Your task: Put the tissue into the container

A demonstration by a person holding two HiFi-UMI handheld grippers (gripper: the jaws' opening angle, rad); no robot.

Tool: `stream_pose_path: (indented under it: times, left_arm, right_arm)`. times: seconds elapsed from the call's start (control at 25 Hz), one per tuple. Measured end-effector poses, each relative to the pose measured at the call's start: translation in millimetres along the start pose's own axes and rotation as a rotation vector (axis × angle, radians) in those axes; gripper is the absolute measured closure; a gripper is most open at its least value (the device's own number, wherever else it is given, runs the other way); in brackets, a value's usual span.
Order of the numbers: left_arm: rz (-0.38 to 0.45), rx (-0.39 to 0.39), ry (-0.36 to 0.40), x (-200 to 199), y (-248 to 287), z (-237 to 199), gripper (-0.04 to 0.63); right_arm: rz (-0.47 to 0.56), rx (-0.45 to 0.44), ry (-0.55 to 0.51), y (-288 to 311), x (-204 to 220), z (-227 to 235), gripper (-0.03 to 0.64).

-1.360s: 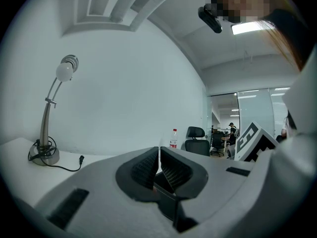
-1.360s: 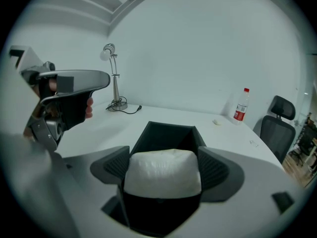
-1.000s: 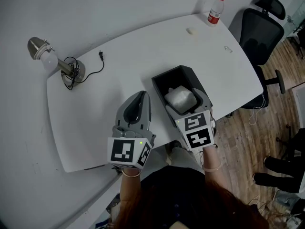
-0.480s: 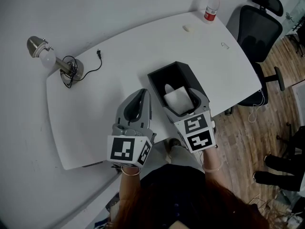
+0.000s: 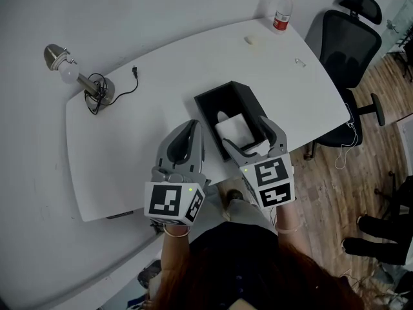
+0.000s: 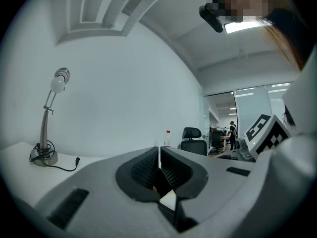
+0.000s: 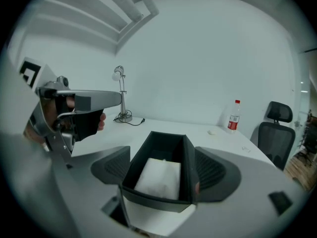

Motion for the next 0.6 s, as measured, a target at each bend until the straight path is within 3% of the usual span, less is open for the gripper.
stream_pose_path:
  times: [0.6]
  left_arm:
    - [0.018,-0.143,0.039,-1.0,-41.0,41.4,0.561]
  right_arm:
    - [0.122,-0.113,-0.036,-41.1,1.2,3.8,0.203]
Point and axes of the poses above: the fingertips, and each gripper's own axes: y forward along the fingers, z to its right, x out of its underside, the point moved 3 cm from there along -y, backward along the fingers, and after that the axes turned 9 degrees about -x, right-handed, at the moved point
